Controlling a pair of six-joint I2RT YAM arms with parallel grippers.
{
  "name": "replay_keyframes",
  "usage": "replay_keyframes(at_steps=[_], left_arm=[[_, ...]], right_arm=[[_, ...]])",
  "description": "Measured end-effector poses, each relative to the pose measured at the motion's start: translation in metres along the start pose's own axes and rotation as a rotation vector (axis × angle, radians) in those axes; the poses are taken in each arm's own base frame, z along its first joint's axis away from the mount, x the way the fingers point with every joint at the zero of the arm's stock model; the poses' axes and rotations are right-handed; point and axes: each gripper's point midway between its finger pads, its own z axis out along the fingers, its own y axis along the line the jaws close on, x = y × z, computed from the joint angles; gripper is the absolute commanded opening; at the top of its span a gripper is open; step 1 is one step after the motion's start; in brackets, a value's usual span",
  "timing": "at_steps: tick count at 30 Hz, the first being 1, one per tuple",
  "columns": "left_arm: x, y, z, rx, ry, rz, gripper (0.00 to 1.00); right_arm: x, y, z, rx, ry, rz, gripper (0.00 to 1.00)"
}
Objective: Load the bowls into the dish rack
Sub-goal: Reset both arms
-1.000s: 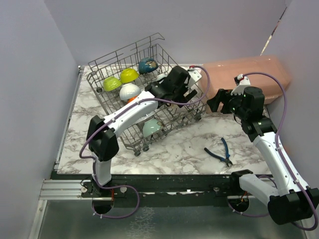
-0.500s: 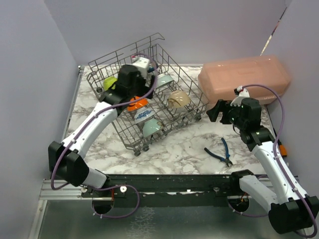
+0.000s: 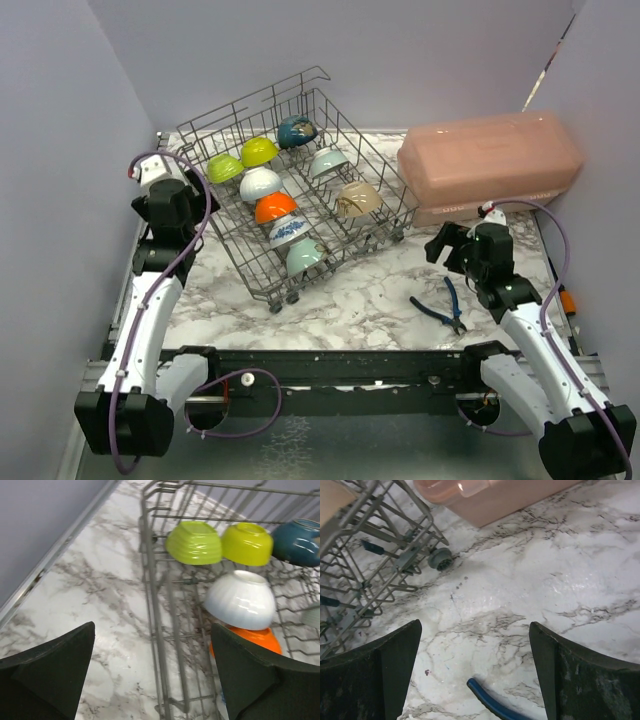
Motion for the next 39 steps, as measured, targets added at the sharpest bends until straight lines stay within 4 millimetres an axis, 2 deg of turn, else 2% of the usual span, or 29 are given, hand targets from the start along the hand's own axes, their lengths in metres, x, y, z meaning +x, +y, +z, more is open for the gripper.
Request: replay_keyframes(at_steps=[7, 12, 16, 20, 24, 28, 35, 39], left_arm=[[0.040, 0.081, 0.000, -0.326, 0.010, -0.109, 0.95], [0.058, 0.131, 0.000, -0.512, -0.012, -0.196, 0.94], [0.075, 0.153, 0.010, -0.588, -0.021, -0.234, 0.93], [0.113, 0.168, 0.027, -0.629, -0.001, -0.240, 0.92], [0.141, 0.179, 0.030, -0.620, -0.052, -0.252, 0.98], [0.147, 0.177, 0.035, -0.561, -0.127, -0.236, 0.99], [0.130, 0.128, 0.062, -0.358, -0.230, -0.099, 0.99], [0.134, 0.120, 0.070, -0.302, -0.252, -0.055, 0.99]], right_arm=[[0.007, -0.026, 0.004, 0.114, -0.042, 0.007, 0.93], [0.004, -0.039, 0.003, 0.167, -0.107, 0.022, 0.93], [-0.005, -0.047, 0.003, 0.209, -0.161, 0.026, 0.93], [-0.020, -0.055, 0.007, 0.250, -0.258, 0.011, 0.93], [-0.010, -0.072, 0.016, 0.288, -0.325, -0.018, 0.93], [-0.008, -0.084, 0.022, 0.317, -0.399, -0.085, 0.95], [-0.003, -0.098, 0.033, 0.356, -0.475, -0.133, 0.99], [-0.013, -0.095, 0.039, 0.348, -0.523, -0.143, 1.00]])
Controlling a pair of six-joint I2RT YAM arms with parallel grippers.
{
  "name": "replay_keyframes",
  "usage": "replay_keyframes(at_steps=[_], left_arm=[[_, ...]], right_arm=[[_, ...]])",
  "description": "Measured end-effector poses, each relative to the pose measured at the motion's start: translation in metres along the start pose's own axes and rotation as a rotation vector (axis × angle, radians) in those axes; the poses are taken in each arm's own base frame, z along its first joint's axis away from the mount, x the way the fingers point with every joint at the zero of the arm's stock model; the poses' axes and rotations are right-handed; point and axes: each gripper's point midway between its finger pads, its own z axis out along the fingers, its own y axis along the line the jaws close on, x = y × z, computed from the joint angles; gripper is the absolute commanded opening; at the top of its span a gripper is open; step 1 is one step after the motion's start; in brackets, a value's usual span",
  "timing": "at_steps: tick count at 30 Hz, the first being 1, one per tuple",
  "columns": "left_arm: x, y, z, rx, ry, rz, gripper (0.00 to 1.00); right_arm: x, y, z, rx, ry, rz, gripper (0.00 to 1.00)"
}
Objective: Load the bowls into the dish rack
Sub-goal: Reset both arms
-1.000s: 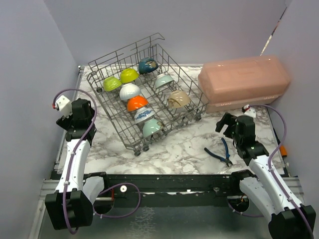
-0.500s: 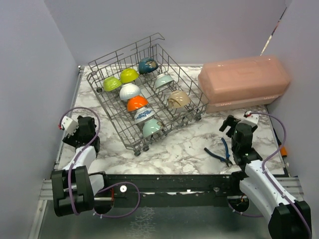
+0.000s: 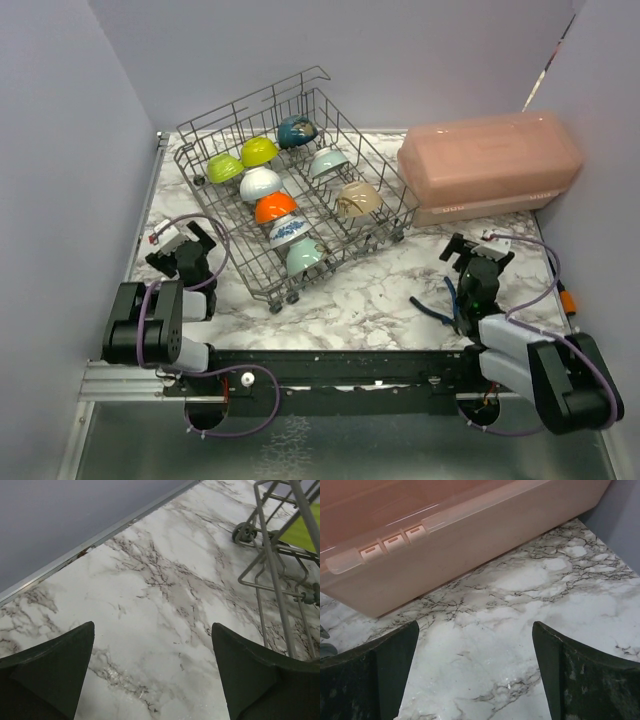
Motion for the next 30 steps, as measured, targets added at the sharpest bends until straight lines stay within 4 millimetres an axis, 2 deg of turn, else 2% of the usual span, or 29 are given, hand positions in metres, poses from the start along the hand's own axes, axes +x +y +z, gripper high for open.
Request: replay_keyframes(at_steps=[5, 8, 10, 12, 14, 22, 30], left_arm=[[0.014, -0.024, -0.004, 0.105, -0.003, 0.102, 0.99], [0.015, -0.032, -0.005, 0.134, -0.027, 0.156, 0.99], [0.017, -0.034, -0.004, 0.140, -0.049, 0.185, 0.99], [0.021, -0.033, -0.005, 0.138, -0.044, 0.197, 0.99], [0.020, -0.033, -0.004, 0.139, -0.053, 0.199, 0.99], [0.018, -0.033, -0.004, 0.125, -0.059, 0.201, 0.99], [0.017, -0.038, 0.004, 0.115, -0.052, 0.216, 0.99]], right_arm=[[0.001, 0.006, 0.015, -0.003, -0.029, -0.030, 1.00], [-0.003, 0.014, 0.025, -0.022, -0.047, -0.070, 1.00], [-0.010, 0.015, 0.031, -0.030, -0.091, -0.074, 1.00], [-0.008, 0.014, 0.036, -0.033, -0.111, -0.091, 1.00], [-0.003, 0.016, 0.037, -0.056, -0.098, -0.112, 1.00], [-0.014, 0.020, 0.059, -0.084, -0.117, -0.103, 1.00], [-0.013, 0.023, 0.061, -0.102, -0.105, -0.088, 1.00]])
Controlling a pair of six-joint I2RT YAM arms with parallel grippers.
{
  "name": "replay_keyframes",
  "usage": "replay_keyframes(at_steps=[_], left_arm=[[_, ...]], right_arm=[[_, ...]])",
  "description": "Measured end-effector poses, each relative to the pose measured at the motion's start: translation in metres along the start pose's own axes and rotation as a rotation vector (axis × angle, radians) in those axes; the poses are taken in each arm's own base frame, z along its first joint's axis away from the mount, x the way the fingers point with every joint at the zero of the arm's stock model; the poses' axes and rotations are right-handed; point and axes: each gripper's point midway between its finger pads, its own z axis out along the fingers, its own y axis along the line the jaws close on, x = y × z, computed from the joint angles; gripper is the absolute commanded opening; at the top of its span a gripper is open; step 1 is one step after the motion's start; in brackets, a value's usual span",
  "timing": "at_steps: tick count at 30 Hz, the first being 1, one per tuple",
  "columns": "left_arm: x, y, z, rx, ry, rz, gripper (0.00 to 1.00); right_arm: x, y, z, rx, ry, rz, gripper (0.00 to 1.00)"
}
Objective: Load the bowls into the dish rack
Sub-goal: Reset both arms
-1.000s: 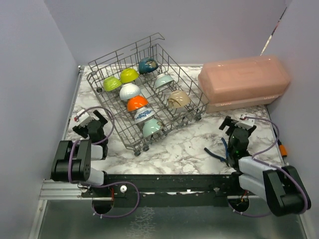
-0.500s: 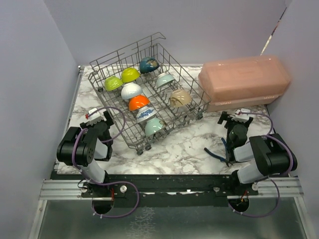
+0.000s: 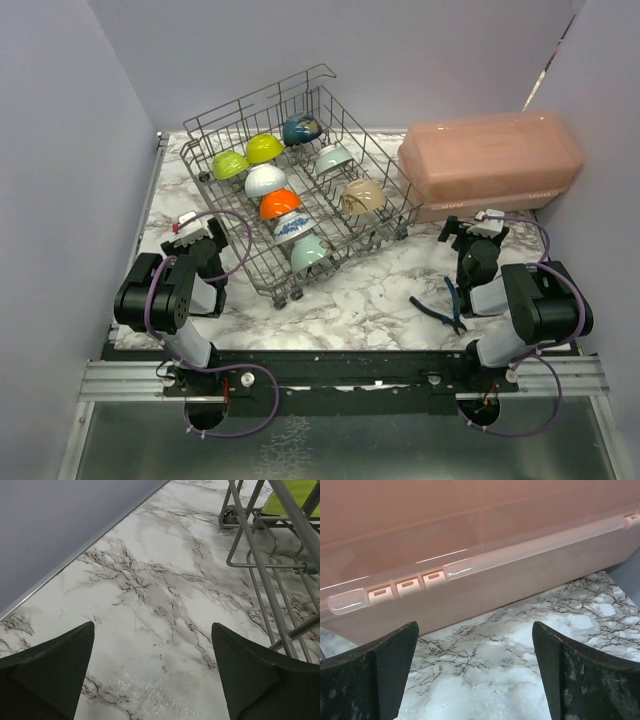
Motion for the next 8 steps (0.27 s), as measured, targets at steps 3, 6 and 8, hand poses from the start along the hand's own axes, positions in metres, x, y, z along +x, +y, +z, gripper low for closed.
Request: replay_keyframes(at_steps=[3, 6, 8], left_arm=[[0.0003, -0.0010, 0.0005, 0.004, 0.002, 0.002, 0.99], [0.0003, -0.0022, 0.0009, 0.009, 0.003, 0.004, 0.99], [0.0004, -0.0030, 0.0011, 0.012, 0.004, 0.004, 0.99]], right_arm=[[0.0004, 0.0004, -0.0001, -0.002, 0.001, 0.002, 1.00], [0.0004, 0.0006, -0.0001, -0.003, 0.001, 0.003, 1.00], [0.0004, 0.0007, -0.0001, -0.003, 0.001, 0.003, 1.00]])
